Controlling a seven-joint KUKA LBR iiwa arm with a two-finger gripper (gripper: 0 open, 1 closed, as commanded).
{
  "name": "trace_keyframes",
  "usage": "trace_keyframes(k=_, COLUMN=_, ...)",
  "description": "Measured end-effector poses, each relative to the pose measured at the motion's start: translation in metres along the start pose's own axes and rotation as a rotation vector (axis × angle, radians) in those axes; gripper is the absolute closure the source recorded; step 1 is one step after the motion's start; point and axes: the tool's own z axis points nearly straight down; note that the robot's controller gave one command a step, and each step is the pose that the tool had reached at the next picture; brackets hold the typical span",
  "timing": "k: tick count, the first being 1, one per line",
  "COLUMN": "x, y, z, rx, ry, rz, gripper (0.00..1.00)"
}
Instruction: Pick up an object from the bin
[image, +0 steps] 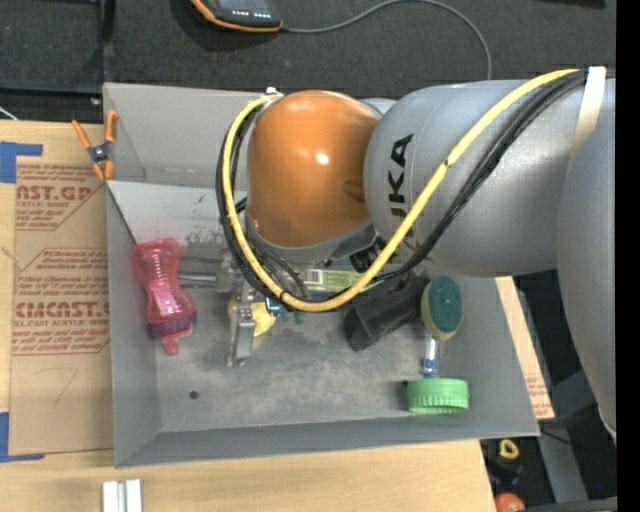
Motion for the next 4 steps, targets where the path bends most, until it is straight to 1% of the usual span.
trace_keyframes(k=1, x=-0.002, y=-0.001, z=-0.005, rx=-0.002, ry=-0.008, rz=0.003, gripper=0.00)
trace_keyframes(k=2, x=-0.031, y=-0.044, z=0.091, rx=0.000, ry=-0.010, rz=-0.380, gripper=0.00)
trace_keyframes(k=3, x=-0.056, y=-0.075, z=0.078, rx=-0.004, ry=-0.013, rz=-0.167, gripper=0.00)
trace_keyframes(k=4, x=-0.065, y=-0.092, z=0.124, rx=-0.001, ry=-0.006, rz=-0.662, gripper=0.00)
